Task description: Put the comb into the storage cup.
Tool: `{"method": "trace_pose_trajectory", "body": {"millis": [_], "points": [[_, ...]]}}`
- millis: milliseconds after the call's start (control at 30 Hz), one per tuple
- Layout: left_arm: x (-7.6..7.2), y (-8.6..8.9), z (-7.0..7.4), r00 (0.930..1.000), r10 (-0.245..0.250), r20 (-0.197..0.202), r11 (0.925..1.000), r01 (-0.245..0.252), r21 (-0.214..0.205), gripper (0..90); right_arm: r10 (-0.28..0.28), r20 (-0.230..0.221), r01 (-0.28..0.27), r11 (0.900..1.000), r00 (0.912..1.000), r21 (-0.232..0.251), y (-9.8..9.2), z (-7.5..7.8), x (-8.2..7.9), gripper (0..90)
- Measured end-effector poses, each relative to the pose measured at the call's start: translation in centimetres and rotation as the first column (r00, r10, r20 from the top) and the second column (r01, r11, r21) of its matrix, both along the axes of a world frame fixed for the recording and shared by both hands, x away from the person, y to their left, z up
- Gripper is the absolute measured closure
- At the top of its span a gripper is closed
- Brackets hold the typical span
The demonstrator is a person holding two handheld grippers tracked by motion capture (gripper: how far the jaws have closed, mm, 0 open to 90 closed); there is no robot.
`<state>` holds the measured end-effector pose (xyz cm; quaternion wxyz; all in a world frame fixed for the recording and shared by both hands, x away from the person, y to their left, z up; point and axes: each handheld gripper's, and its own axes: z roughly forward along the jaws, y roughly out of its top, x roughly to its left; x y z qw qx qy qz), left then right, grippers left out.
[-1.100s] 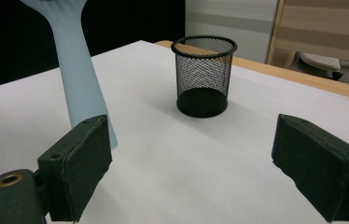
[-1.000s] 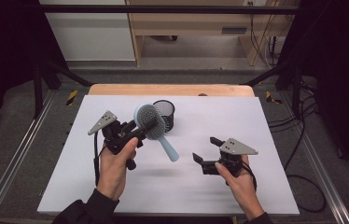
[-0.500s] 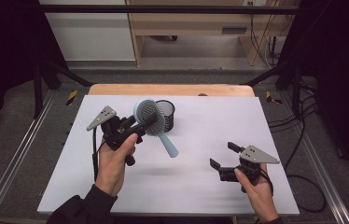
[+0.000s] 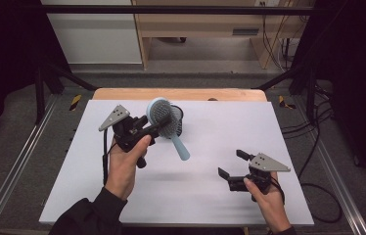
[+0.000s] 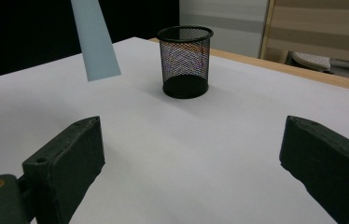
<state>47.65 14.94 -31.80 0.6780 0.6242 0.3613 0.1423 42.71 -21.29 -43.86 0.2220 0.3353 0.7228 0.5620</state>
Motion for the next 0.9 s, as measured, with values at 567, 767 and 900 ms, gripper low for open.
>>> {"method": "trace_pose_trajectory", "body": {"millis": [567, 767, 900], "points": [[3.9, 0.2, 3.6, 0.9957, 0.074, 0.056, 0.9967, -0.076, 0.029, 52.0, -0.014, 0.002, 0.014, 0.9993, 0.9999, 0.033, -0.1, 0.2, 0.0, 6.5], [5.5, 0.0, 4.9, 0.9929, 0.098, 0.067, 0.9947, -0.1, 0.024, 52.0, -0.011, 0.002, 0.01, 0.9993, 0.9999, 0.035, 0.1, 0.2, -0.1, 6.5], [6.0, -0.3, 5.0, 0.9929, 0.094, 0.073, 0.9943, -0.098, 0.042, 51.9, -0.015, 0.004, 0.015, 0.9993, 0.9999, 0.034, 0.0, 0.2, 0.0, 6.4]]}}
